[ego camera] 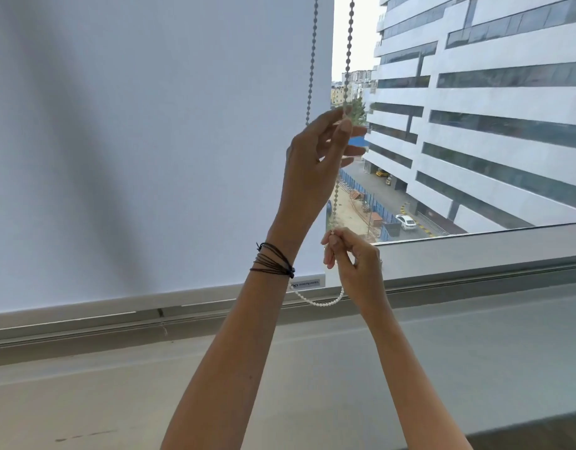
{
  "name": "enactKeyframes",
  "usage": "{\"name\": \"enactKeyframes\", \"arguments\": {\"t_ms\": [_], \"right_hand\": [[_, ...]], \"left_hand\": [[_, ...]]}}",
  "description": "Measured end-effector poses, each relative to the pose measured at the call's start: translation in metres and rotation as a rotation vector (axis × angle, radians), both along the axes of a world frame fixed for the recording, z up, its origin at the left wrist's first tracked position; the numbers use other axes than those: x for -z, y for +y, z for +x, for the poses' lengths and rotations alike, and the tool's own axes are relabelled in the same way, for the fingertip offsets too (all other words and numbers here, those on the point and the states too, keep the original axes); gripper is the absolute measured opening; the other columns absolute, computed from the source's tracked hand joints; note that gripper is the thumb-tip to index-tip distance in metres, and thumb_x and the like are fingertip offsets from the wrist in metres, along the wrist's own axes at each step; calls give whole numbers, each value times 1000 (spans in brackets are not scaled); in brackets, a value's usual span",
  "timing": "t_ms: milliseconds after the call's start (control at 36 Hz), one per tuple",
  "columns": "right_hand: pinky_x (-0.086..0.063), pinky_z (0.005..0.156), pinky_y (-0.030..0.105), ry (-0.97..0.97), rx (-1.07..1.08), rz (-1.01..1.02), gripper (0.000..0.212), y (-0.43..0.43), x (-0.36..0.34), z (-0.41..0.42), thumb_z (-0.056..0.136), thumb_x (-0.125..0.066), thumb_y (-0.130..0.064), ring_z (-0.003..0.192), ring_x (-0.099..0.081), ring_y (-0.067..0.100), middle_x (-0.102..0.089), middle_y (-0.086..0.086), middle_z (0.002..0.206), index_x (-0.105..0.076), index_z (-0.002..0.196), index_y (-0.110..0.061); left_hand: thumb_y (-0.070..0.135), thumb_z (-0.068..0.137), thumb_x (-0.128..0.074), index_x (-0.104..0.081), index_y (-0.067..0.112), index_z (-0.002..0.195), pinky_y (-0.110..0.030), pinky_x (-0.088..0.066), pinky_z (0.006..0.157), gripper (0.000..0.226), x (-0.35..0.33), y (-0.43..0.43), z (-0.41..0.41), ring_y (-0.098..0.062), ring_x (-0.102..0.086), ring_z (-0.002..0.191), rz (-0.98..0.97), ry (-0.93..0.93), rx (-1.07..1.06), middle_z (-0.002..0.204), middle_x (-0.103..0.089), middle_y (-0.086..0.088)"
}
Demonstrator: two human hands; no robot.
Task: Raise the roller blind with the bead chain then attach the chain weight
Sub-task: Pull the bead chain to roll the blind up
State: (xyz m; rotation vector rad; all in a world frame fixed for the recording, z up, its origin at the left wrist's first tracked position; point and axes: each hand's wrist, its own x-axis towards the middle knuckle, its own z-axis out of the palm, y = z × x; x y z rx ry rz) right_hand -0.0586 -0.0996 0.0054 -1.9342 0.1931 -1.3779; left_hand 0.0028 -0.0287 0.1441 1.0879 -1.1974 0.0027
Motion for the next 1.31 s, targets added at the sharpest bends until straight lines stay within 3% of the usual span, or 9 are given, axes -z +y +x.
{"name": "enactKeyframes", "arguments": {"t_ms": [111,222,417,500,667,806,972,1194,1306], "right_hand": [[-44,56,11,-14,2,-11,22,2,2,0,95,-44,-5,50,-53,3,-55,-6,55,-58,80,-14],[-45,56,11,-34,20,-17,22,2,5,0,96,-44,-8,51,-54,5,-56,-6,56,-58,81,-17],[-45,57,12,-76,29,-27,22,8,8,1,95,-44,-6,51,-54,6,-55,-8,56,-61,89,-20],[-48,56,13,-105,23,15,16,13,12,0,95,-45,-16,51,-56,9,-56,-4,55,-56,101,-26],[-47,50,17,-94,-17,79,16,21,27,-1,95,-46,-7,50,-54,8,-56,0,55,-48,89,-22],[-50,44,39,-15,15,121,17,23,43,1,94,-48,-5,51,-57,14,-57,-1,57,-47,83,-17],[-48,50,22,43,26,128,24,18,60,1,93,-48,0,51,-55,11,-56,1,56,-45,79,-19],[-48,52,20,134,24,152,22,9,89,2,89,-47,9,52,-55,15,-57,7,57,-46,78,-10],[-51,63,24,202,51,113,26,4,104,1,87,-47,11,56,-59,13,-59,-1,57,-45,76,-13]], "left_hand": [[4,96,-47,-65,-5,106,-30,-59,64,22,1,-6,1,-17,-62,57,-57,-31,-56,75,-69,-12],[3,97,-46,-67,-2,96,-25,-56,57,21,5,-7,2,-16,-60,51,-67,-60,-57,66,-66,-8],[5,97,-46,-67,2,93,-26,-56,57,22,9,-3,6,-15,-60,50,-64,-81,-47,63,-64,-3],[5,97,-46,-66,5,92,-27,-57,57,21,13,-2,7,-13,-59,50,-48,-72,-29,62,-64,-2],[6,98,-46,-65,5,90,-22,-54,55,21,31,0,12,-8,-57,49,-30,-45,-16,62,-63,-3],[8,98,-46,-65,7,89,-25,-55,56,21,49,-1,16,-7,-58,50,-5,-20,-10,62,-64,-3],[8,97,-47,-65,12,87,-26,-56,57,21,72,-4,22,-8,-58,51,9,1,-13,62,-64,-1],[13,96,-49,-65,21,84,-22,-52,57,22,108,-10,25,-11,-60,53,43,37,-8,60,-65,10],[12,97,-48,-65,23,84,-20,-51,57,24,127,-13,26,-10,-60,53,81,45,-8,62,-64,9]]}}
